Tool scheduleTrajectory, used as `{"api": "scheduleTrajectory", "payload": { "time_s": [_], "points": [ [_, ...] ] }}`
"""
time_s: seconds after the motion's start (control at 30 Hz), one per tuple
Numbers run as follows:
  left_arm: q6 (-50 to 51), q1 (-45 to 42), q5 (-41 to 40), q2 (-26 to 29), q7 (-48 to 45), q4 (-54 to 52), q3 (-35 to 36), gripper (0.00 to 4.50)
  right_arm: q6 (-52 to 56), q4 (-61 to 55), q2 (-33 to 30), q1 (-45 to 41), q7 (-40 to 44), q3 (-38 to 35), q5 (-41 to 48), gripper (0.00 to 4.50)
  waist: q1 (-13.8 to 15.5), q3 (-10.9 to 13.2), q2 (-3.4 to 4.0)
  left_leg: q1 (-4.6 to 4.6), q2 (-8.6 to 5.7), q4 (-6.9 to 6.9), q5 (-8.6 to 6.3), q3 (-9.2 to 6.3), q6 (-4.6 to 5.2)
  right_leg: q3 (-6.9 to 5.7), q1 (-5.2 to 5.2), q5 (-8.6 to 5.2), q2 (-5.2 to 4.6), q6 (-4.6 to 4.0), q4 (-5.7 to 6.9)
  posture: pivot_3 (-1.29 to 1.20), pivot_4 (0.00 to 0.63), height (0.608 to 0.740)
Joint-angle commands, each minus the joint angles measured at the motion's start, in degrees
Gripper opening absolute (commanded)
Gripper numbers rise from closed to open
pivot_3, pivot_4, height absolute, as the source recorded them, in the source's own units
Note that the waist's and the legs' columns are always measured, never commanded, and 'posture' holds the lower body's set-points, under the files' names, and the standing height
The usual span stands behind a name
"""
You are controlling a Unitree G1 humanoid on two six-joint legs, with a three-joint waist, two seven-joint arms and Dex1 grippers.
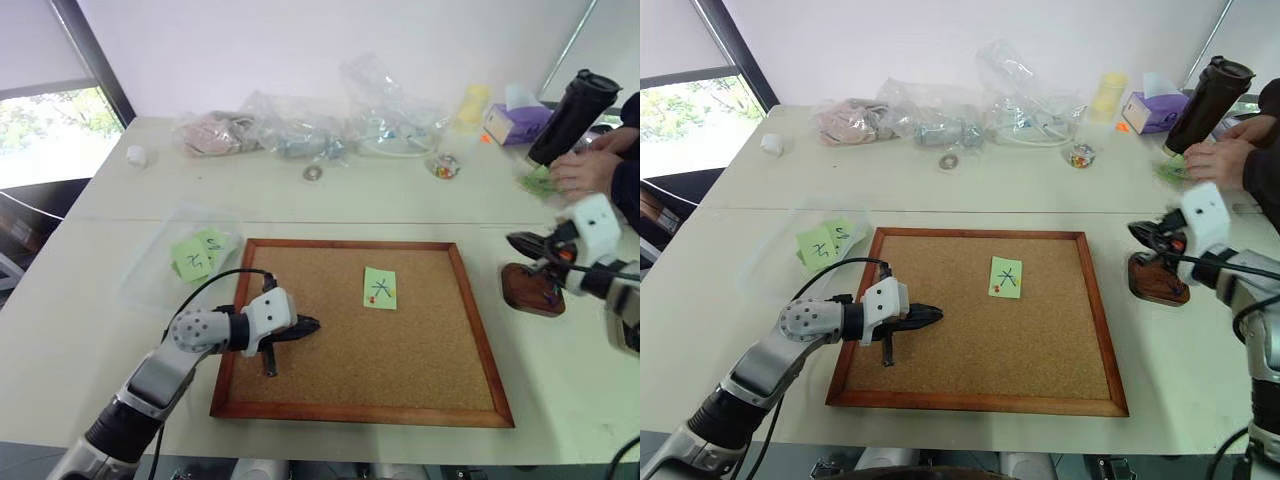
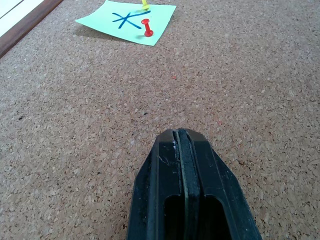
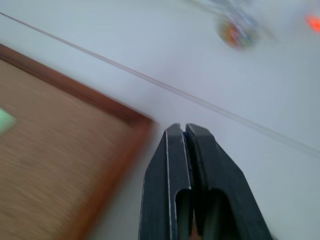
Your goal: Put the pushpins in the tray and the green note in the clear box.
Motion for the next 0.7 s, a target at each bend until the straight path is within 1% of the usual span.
{"api": "scheduleTrajectory", "payload": {
  "time_s": [0.03,0.13,0.3,0.4,0.6,0.63,0.7],
  "points": [
    [1.3,1.3,3.1,0.0,-0.1,4.6,-2.7,0.00,-3.7,2.9,-0.7,0.6,-0.9,-1.6,-1.6,0.03,0.0,-0.1,0.15,0.00,0.00,0.00,0.00,0.01,0.00,0.00,0.00,0.00,0.00,0.00,0.00,0.00,0.150,0.740],
    [0.2,1.8,3.3,0.0,-0.2,5.4,-2.5,0.00,-5.4,5.4,-0.2,2.4,-1.4,-1.3,-2.4,0.03,0.1,-0.2,0.40,0.02,-0.01,0.00,0.00,0.02,0.00,0.01,0.01,0.00,0.02,0.00,0.00,0.00,0.150,0.740],
    [-0.6,2.2,3.5,0.0,0.0,5.9,-2.4,0.00,-7.2,6.1,0.0,4.2,-1.8,-0.4,-3.5,0.03,0.0,-0.3,0.55,0.03,-0.01,0.01,0.00,0.03,0.01,0.04,0.04,0.00,0.04,0.00,-0.01,0.00,0.150,0.740],
    [-0.9,2.3,3.7,-0.1,0.1,6.1,-2.5,0.00,-7.6,6.3,0.4,5.1,-1.8,-0.2,-3.5,0.88,0.0,-0.4,0.62,0.05,-0.01,0.00,-0.01,0.03,0.01,0.04,0.04,0.00,0.06,0.00,0.00,0.00,0.150,0.740],
    [-1.3,2.1,3.7,0.0,0.0,6.5,-2.5,0.00,-6.5,5.3,0.7,5.3,-2.0,-1.0,-2.6,4.12,0.0,-0.4,0.63,0.05,-0.01,0.01,0.00,0.03,0.01,0.05,0.06,0.00,0.06,0.00,-0.01,0.00,0.150,0.740],
    [-1.4,2.1,3.7,0.0,0.0,6.6,-2.5,0.00,-5.9,4.9,0.9,5.3,-1.9,-1.4,-2.0,4.46,0.0,-0.4,0.63,0.06,-0.01,0.01,0.00,0.02,0.01,0.05,0.06,0.00,0.06,0.00,0.00,0.00,0.150,0.740],
    [-1.6,1.9,3.7,-0.1,-0.1,6.9,-2.4,0.00,-4.6,3.8,1.2,5.2,-1.8,-2.1,-0.7,4.46,0.0,-0.4,0.63,0.06,-0.01,0.01,0.00,0.02,0.01,0.05,0.06,0.00,0.06,0.00,0.00,0.00,0.150,0.740]
  ]
}}
